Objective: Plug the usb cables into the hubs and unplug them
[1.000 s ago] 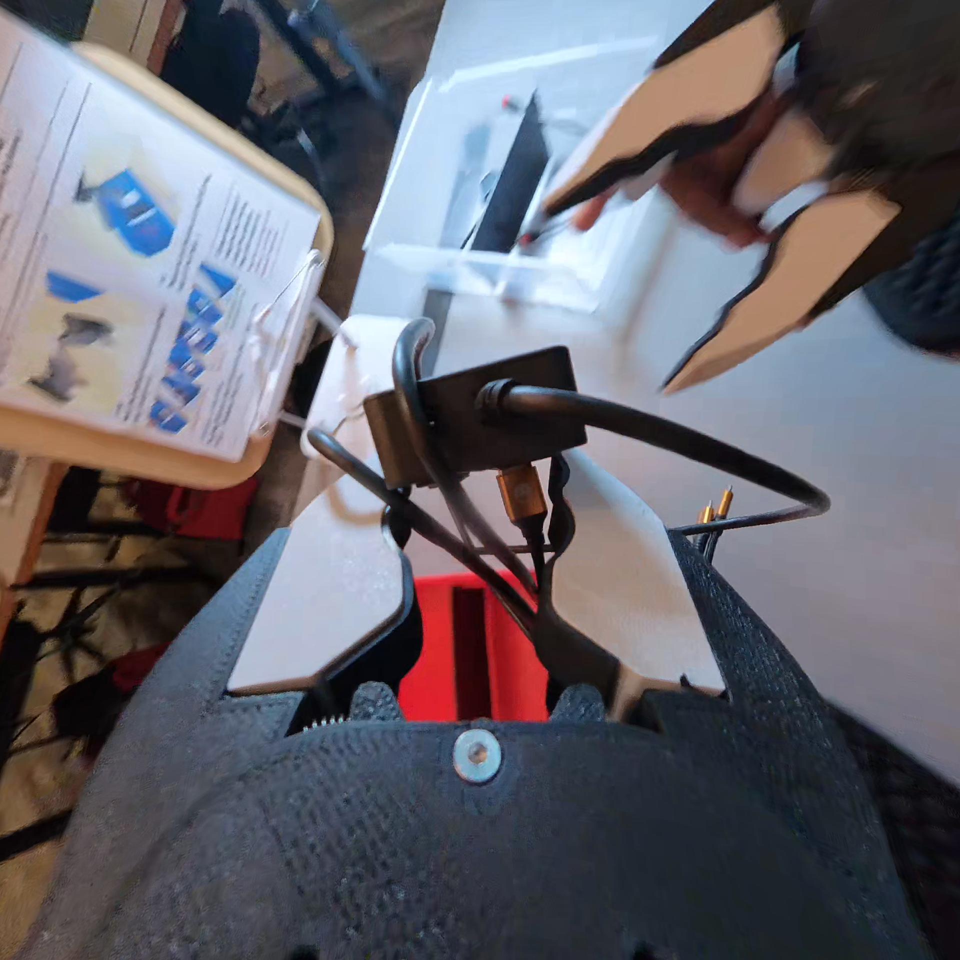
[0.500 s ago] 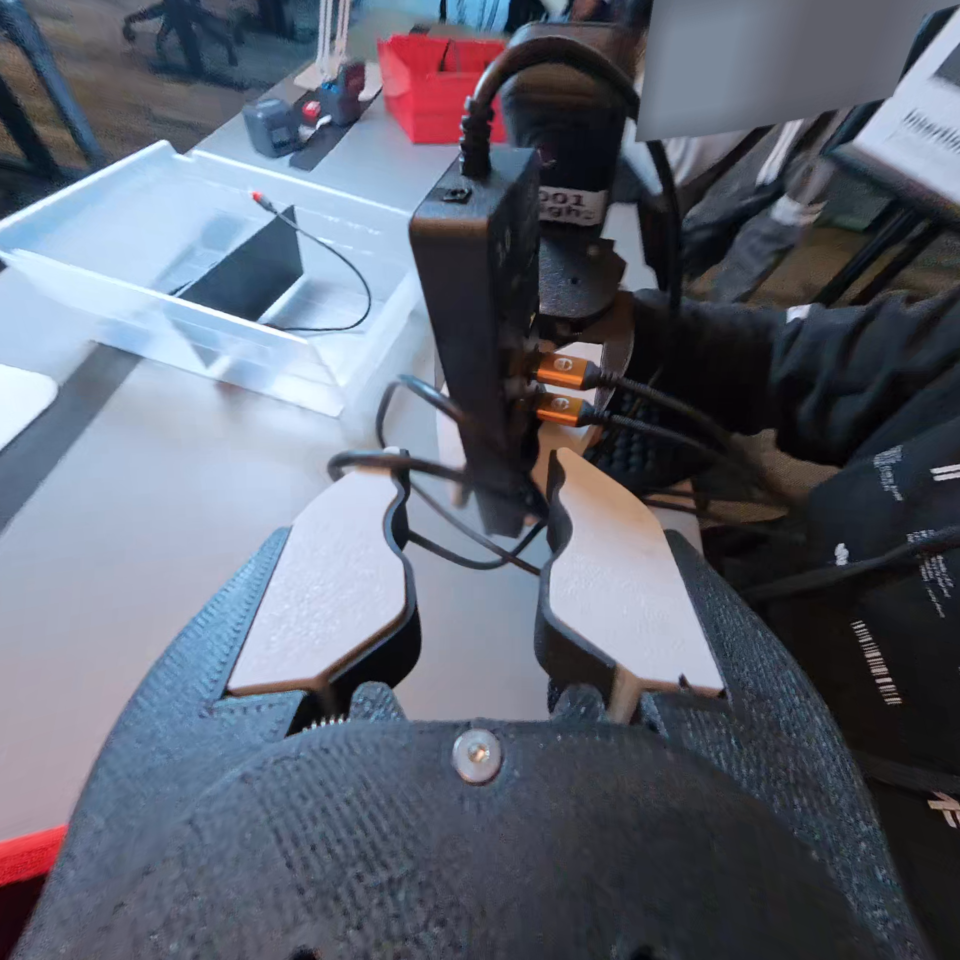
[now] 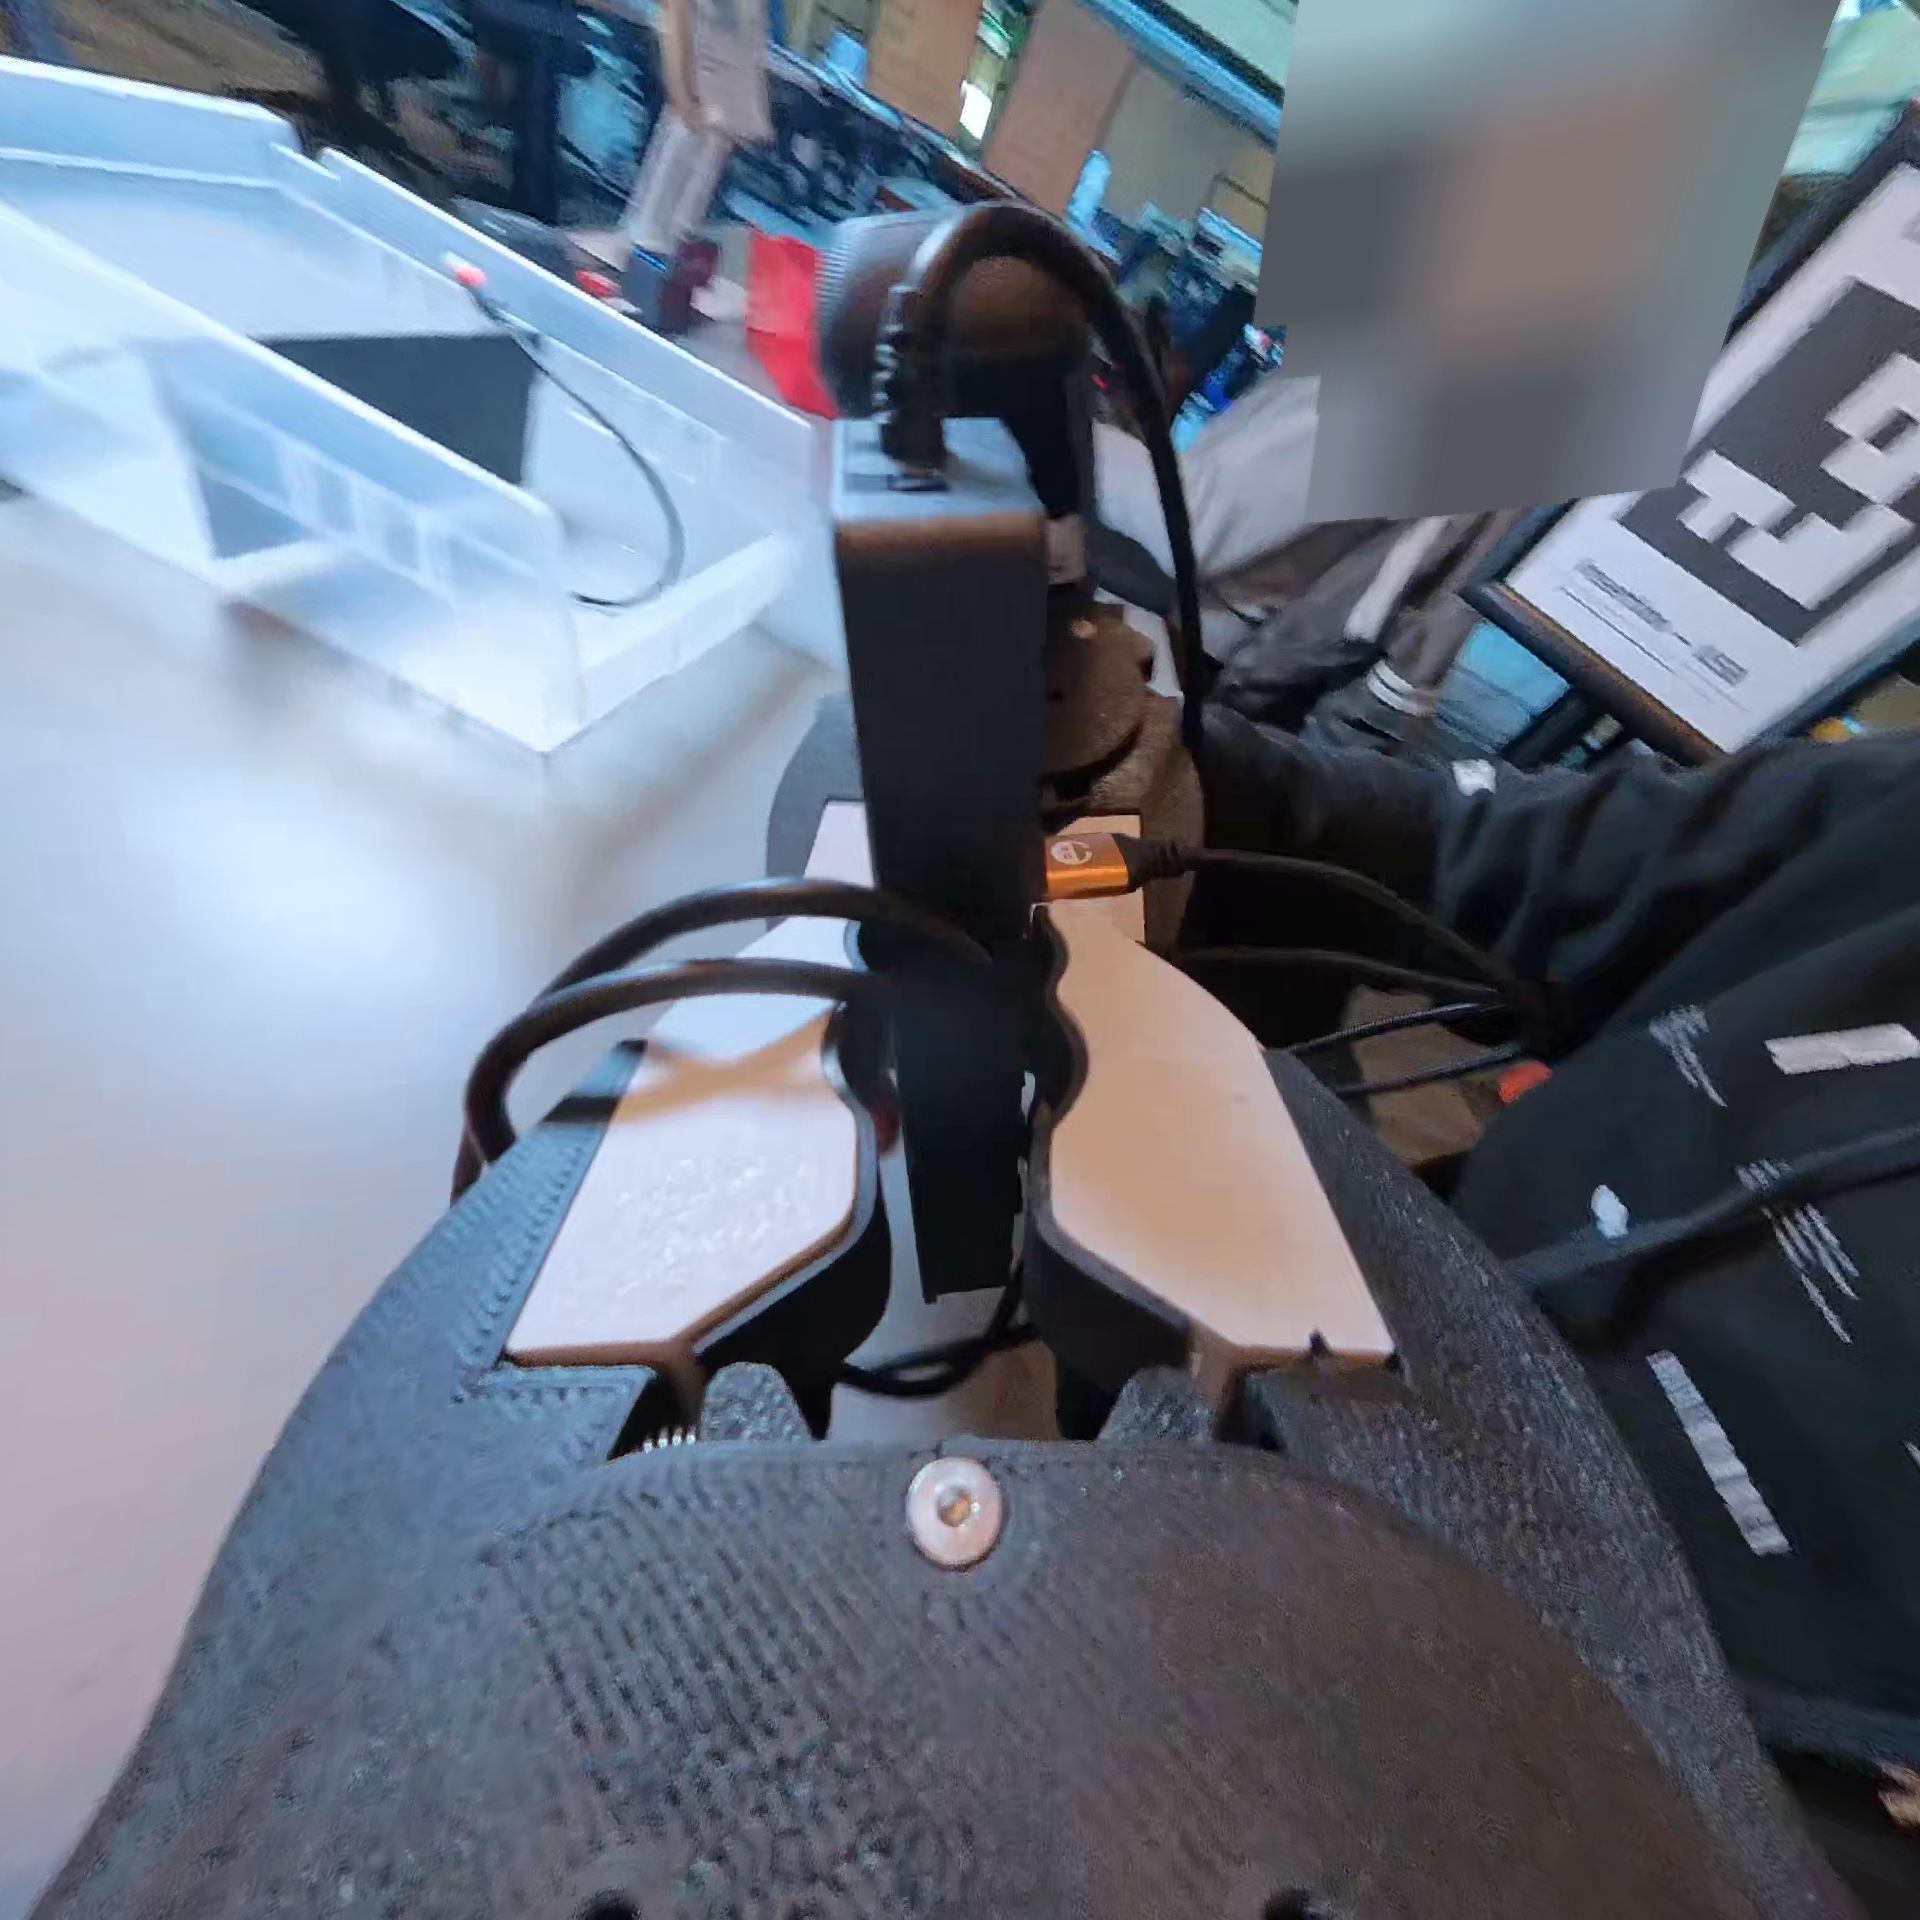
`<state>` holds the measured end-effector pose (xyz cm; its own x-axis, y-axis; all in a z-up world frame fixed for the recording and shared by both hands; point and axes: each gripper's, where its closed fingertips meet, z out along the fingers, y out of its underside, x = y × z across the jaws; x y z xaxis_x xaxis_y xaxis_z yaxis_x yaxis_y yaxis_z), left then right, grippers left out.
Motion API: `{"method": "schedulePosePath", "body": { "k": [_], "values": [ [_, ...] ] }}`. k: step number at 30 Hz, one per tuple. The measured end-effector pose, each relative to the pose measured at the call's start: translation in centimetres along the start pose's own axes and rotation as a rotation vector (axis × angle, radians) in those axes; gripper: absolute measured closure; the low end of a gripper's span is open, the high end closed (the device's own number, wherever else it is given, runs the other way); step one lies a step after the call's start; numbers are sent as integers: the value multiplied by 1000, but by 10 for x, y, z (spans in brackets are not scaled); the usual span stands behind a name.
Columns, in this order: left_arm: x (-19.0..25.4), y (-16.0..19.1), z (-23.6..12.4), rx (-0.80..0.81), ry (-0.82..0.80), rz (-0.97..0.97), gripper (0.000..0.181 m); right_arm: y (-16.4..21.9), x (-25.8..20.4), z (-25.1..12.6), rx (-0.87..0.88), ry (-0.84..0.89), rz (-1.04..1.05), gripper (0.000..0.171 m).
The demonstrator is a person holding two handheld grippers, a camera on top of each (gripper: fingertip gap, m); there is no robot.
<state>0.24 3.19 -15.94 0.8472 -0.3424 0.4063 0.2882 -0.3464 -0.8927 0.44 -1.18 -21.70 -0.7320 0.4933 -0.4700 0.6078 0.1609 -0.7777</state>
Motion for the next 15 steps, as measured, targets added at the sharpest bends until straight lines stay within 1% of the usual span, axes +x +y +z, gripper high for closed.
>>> {"method": "schedulePosePath", "body": {
  "k": [2, 3, 5, 7, 8, 9, 10, 12, 15],
  "values": [
    [-17, -5, -9, 26, -68, -30, 155, -9, 29, -22, 43, 137, 7, 114],
    [-25, -7, -15, 38, -97, -59, 155, -16, 41, -40, 77, 189, 10, 111],
    [-38, -8, -25, 52, -137, -123, 156, -33, 63, -86, 171, 354, -20, 114],
    [-48, -8, -33, 69, -172, -193, 156, -56, 75, -139, 308, 545, -73, 117],
    [-53, -7, -34, 70, -192, -222, 155, -68, 71, -159, 372, 610, -119, 118],
    [-58, -6, -35, 71, -223, -239, 155, -76, 61, -171, 406, 651, -174, 119],
    [-62, -5, -35, 64, -259, -245, 155, -82, 50, -176, 409, 688, -234, 120],
    [-66, -1, -32, 39, -318, -231, 155, -89, 27, -168, 361, 748, -366, 122],
    [-64, 2, -24, 7, -390, -186, 155, -89, -1, -124, 213, 765, -529, 129]
  ]
}}
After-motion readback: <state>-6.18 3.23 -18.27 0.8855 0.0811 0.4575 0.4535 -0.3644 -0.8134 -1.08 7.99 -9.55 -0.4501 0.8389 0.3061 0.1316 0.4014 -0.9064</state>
